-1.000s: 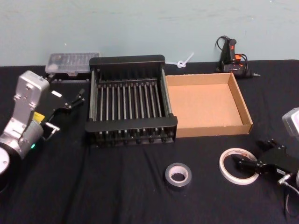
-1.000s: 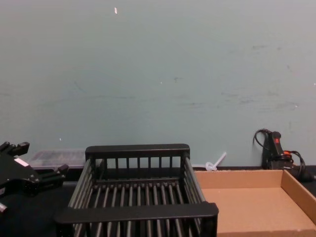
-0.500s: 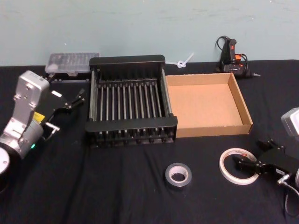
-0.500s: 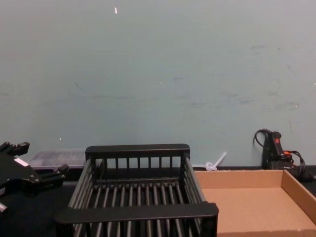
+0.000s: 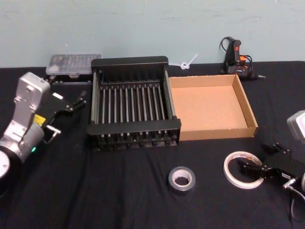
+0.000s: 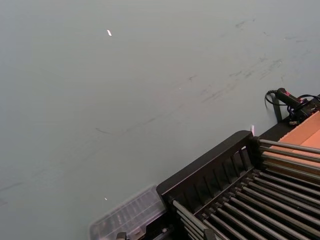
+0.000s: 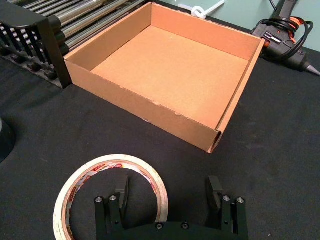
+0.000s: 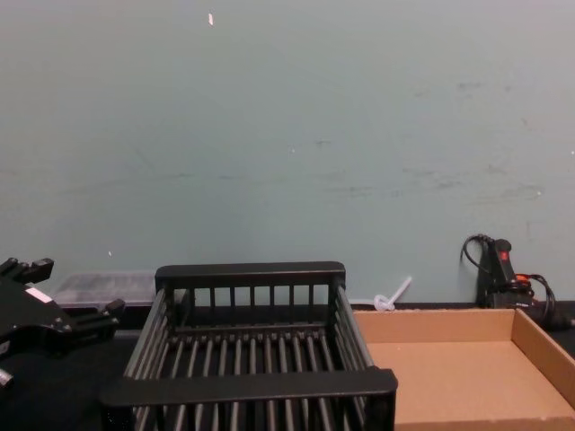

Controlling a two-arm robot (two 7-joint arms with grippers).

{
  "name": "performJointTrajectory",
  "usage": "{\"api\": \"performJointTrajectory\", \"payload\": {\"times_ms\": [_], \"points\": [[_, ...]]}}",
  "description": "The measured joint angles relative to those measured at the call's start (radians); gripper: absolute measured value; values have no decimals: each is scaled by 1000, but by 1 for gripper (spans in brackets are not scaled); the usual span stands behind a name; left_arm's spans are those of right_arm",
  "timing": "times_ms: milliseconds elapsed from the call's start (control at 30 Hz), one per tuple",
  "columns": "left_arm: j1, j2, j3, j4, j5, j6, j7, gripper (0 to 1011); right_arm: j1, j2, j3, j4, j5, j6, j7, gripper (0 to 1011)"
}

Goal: Pick up the white tape and place it into the black box , Pick up the silver tape and place it into the brown box.

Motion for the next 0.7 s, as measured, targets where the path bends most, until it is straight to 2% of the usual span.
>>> {"api": "performJointTrajectory", "payload": {"times_ms": [133,233,500,533,600,633,700], "points": [[0,0,0,0,0,0,0,1001,0,0,0,0,0,0,0,994],[0,0,0,0,0,0,0,1002,0,1,-1,-1,1,0,0,935],[0,0,0,0,0,0,0,1001,0,1,-1,-1,1,-1,-1,735],[0,0,0,0,0,0,0,1001,0,1,-1,-1,1,-1,-1,677],[0,0,0,0,0,0,0,1001,0,1,-1,-1,1,-1,-1,637],[0,0,0,0,0,0,0,1001,0,1,-1,-1,2,-1,-1,575],[0,0,0,0,0,0,0,1002,0,1,-1,-1,2,-1,-1,514]]}}
